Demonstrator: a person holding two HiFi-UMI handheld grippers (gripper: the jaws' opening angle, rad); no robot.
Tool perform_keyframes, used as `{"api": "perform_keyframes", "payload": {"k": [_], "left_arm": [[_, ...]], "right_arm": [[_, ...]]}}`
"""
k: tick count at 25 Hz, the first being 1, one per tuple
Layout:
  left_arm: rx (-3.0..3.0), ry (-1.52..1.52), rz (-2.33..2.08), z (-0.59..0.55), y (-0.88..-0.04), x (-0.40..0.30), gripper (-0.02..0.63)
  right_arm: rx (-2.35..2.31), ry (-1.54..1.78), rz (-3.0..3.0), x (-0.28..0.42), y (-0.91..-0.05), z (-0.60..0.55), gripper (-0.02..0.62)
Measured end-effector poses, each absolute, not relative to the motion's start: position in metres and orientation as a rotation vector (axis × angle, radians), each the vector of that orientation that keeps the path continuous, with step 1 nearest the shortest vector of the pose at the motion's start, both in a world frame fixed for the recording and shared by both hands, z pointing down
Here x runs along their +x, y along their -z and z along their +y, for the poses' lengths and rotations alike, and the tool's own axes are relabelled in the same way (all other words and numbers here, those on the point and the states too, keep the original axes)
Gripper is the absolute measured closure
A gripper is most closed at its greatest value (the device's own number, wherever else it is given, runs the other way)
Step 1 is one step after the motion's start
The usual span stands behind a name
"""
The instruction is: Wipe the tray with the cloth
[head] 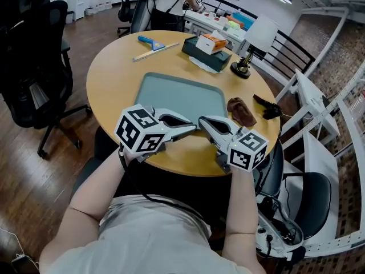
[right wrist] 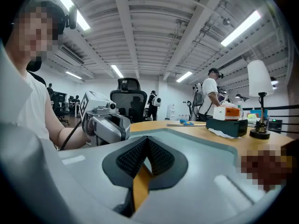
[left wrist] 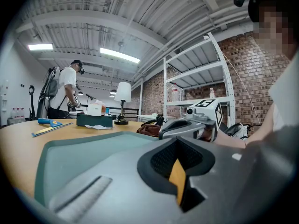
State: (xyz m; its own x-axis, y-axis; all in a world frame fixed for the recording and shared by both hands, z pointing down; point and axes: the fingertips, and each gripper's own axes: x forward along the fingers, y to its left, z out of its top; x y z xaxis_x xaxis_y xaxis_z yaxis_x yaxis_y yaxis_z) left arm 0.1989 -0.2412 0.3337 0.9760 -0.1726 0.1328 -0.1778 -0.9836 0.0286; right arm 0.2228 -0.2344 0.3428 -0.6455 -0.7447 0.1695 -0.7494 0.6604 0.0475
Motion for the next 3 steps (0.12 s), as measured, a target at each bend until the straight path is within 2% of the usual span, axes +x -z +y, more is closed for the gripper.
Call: {"api": "perform_keyframes", "payload": {"k": [3], "left_arm": [[3.088,-0.206,-0.263,-0.2409,-0.3318,0.2000,0.284]], "right_arm": [[1.234,-0.035,-2.699,0.2232,-0.3413,-0.2336,0.595]]}}
